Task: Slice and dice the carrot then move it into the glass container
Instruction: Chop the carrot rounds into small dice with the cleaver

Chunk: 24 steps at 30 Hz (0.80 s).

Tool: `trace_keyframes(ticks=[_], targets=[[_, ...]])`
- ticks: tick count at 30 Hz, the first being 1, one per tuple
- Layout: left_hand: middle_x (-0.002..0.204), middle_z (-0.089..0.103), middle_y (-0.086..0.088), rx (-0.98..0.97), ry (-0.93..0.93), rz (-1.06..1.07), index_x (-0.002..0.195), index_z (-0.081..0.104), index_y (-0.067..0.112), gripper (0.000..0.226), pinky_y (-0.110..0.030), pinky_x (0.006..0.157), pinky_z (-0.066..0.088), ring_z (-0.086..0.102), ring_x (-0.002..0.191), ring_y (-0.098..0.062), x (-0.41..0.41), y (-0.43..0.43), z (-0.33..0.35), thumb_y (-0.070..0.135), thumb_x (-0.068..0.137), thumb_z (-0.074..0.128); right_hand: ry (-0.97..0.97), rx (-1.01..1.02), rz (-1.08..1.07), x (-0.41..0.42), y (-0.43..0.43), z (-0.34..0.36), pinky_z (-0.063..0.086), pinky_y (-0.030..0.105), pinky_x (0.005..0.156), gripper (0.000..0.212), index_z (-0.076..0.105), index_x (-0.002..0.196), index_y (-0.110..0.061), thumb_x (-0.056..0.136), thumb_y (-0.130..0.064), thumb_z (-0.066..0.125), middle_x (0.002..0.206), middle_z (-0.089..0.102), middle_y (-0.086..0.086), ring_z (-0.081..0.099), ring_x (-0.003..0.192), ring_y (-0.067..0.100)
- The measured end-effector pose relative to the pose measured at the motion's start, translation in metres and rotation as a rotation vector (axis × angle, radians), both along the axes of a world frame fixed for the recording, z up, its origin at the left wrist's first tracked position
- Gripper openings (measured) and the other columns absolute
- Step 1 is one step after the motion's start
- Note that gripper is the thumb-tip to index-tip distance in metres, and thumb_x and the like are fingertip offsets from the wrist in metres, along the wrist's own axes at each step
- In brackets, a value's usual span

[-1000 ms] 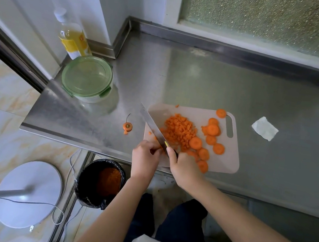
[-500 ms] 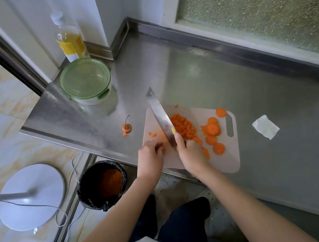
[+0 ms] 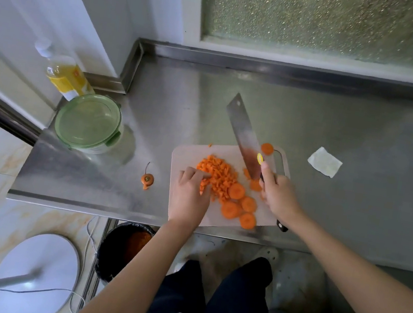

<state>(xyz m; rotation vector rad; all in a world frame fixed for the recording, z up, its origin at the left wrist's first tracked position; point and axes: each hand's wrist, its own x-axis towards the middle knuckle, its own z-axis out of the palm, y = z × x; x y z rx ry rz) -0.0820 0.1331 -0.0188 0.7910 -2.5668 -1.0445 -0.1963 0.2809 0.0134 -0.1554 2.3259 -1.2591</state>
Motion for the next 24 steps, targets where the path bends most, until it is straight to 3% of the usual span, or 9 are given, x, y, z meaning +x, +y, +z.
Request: trace_keyframes(ticks=[3, 9, 14, 20, 24], targets=[[0.098, 0.060, -0.007, -0.101, -0.001, -0.140, 0.099, 0.067, 0.011, 0.019, -0.041, 0.079, 0.045, 0.050, 0.093, -0.030, -0.017, 0.005, 0.006, 0.009, 0.079, 0.068, 0.030, 0.033, -0.025, -0.010, 0.015, 0.000, 0.026, 0.028, 0.051, 0.058, 0.034, 0.049, -0.018, 0.099, -0.050, 0.035, 0.040, 0.036, -0.006, 0.035, 0.046, 0.018], [0.096, 0.063, -0.011, -0.183, -0.106, -0.335, 0.100, 0.068, 0.007, 0.024, -0.041, 0.090, 0.041, 0.051, 0.102, -0.034, -0.054, 0.024, 0.009, 0.018, 0.079, 0.068, 0.045, 0.068, -0.077, -0.024, 0.039, -0.004, 0.031, 0.033, 0.058, 0.059, 0.034, 0.054, -0.016, 0.096, -0.058, 0.033, 0.050, 0.036, 0.004, 0.037, 0.052, 0.022], [0.111, 0.055, -0.008, -0.243, -0.346, -0.423, 0.115, 0.058, 0.014, 0.034, -0.035, 0.093, 0.031, 0.042, 0.114, -0.028, -0.078, 0.045, 0.006, 0.033, 0.086, 0.059, 0.036, 0.088, -0.089, -0.030, 0.048, -0.004, 0.031, 0.030, 0.056, 0.061, 0.039, 0.050, -0.017, 0.097, -0.055, 0.034, 0.049, 0.043, 0.002, 0.041, 0.053, 0.023], [0.121, 0.044, -0.011, -0.207, -0.318, -0.303, 0.119, 0.046, 0.007, 0.043, -0.035, 0.093, 0.032, 0.039, 0.114, -0.029, -0.089, 0.054, -0.002, 0.028, 0.085, 0.061, -0.020, 0.050, -0.116, -0.035, 0.056, -0.006, 0.030, 0.028, 0.053, 0.061, 0.042, 0.046, -0.018, 0.095, -0.055, 0.038, 0.038, 0.040, -0.008, 0.039, 0.048, 0.018], [0.128, 0.044, -0.008, -0.169, -0.325, -0.345, 0.133, 0.041, 0.013, 0.054, -0.035, 0.096, 0.032, 0.038, 0.119, -0.027, -0.100, 0.052, 0.001, 0.028, 0.085, 0.061, -0.014, 0.067, -0.097, -0.038, 0.057, -0.007, 0.029, 0.027, 0.051, 0.059, 0.043, 0.049, -0.020, 0.097, -0.053, 0.036, 0.048, 0.042, -0.001, 0.038, 0.049, 0.018]])
